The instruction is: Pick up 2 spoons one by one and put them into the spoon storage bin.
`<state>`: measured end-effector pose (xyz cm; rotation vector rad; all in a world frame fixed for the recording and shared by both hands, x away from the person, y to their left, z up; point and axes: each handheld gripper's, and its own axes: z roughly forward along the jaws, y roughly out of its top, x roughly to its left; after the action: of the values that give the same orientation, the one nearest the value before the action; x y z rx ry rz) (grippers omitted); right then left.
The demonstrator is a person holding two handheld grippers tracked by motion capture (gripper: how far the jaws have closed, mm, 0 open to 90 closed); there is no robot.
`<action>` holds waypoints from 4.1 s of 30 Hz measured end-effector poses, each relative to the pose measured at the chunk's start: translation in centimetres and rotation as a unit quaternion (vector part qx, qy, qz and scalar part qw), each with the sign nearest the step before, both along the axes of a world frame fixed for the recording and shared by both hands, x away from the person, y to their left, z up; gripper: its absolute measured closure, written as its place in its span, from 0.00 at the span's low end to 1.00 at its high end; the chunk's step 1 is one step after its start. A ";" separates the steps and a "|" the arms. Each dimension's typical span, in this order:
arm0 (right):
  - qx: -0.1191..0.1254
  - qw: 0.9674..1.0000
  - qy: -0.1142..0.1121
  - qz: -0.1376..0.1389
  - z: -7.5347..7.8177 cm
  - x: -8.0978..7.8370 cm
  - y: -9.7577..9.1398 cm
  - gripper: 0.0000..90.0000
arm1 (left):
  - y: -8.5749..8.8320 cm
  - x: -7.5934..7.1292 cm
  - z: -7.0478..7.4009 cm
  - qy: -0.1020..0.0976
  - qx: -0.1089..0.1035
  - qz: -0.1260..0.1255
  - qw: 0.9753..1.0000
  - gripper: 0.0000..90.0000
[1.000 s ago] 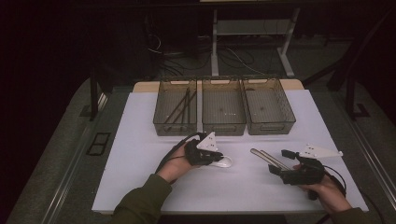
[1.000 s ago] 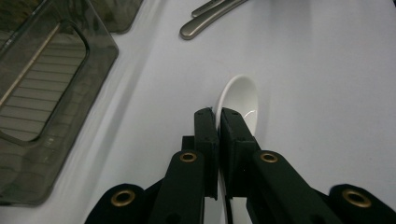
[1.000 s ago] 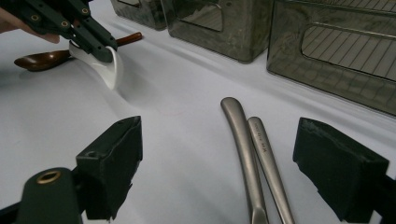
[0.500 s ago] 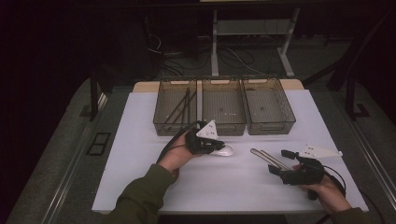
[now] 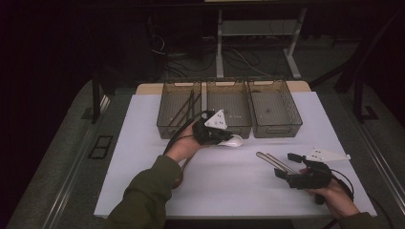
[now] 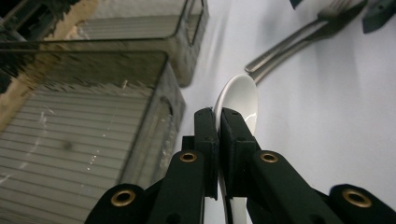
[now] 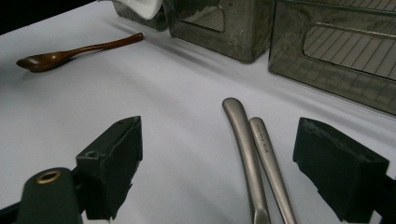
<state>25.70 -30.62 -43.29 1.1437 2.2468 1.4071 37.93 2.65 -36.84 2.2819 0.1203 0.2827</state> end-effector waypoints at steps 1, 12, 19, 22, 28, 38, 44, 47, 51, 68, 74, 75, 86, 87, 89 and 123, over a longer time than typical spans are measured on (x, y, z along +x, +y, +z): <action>0.000 1.000 0.000 0.000 0.0 0.0 0.0 0.17 | -0.1 0.2 0.1 0.000 -0.002 0.002 1.000 0.94; 0.000 1.000 -0.004 0.001 0.0 0.1 -0.1 0.17 | -0.6 2.8 1.4 -0.008 -0.007 0.012 1.000 0.94; 0.004 1.000 -0.003 -0.002 0.0 0.0 -0.1 0.17 | -1.3 4.8 2.0 -0.018 -0.010 0.022 1.000 0.94; 0.005 1.000 -0.003 -0.001 0.1 0.0 -0.1 0.17 | -1.7 5.5 1.9 -0.020 -0.012 0.024 0.999 0.94; 0.006 1.000 -0.003 -0.001 0.1 0.0 -0.1 0.17 | -2.5 6.7 1.3 -0.015 -0.014 0.033 0.999 0.94; 0.008 1.000 -0.004 0.000 0.0 0.0 -0.1 0.17 | -4.1 8.0 0.1 -0.017 -0.002 0.034 0.999 0.94; 0.008 1.000 -0.003 -0.001 0.0 0.0 -0.1 0.17 | -4.2 8.5 -0.4 -0.015 0.016 0.032 0.999 0.94; 0.008 1.000 -0.003 -0.001 0.0 0.0 -0.1 0.17 | -4.1 8.6 -0.6 -0.007 0.012 0.038 0.999 0.92; 0.008 1.000 -0.003 -0.002 0.0 0.0 -0.1 0.17 | -4.0 8.7 -0.3 -0.005 -0.010 0.047 0.999 0.83; 0.006 1.000 -0.002 -0.004 0.0 0.0 -0.1 0.17 | -0.3 5.2 2.0 0.030 -0.064 0.122 0.990 0.41; 0.005 1.000 -0.003 -0.004 0.0 0.0 -0.1 0.17 | 1.8 2.7 1.9 0.038 -0.063 0.148 0.986 0.40; 0.004 1.000 -0.004 -0.003 0.0 0.0 -0.1 0.17 | 2.2 2.2 1.7 0.040 -0.067 0.152 0.985 0.40; 0.003 1.000 -0.001 -0.003 0.0 0.0 0.0 0.17 | 6.0 -1.4 -0.5 0.057 -0.056 0.177 0.981 0.60; 0.002 1.000 -0.005 -0.003 0.0 0.0 0.0 0.17 | 6.4 -1.7 -0.9 0.056 -0.053 0.182 0.980 0.62; 0.002 1.000 -0.005 -0.004 0.0 0.0 0.0 0.17 | 7.3 -2.2 -1.7 0.063 -0.046 0.193 0.978 0.69; -0.004 1.000 0.004 0.005 0.0 0.1 0.2 0.17 | 11.1 -3.7 -7.4 0.123 0.022 0.217 0.968 0.98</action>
<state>25.82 -30.47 -43.29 1.1406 2.2640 1.3990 34.22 13.70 -44.20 2.3081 0.7533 0.2251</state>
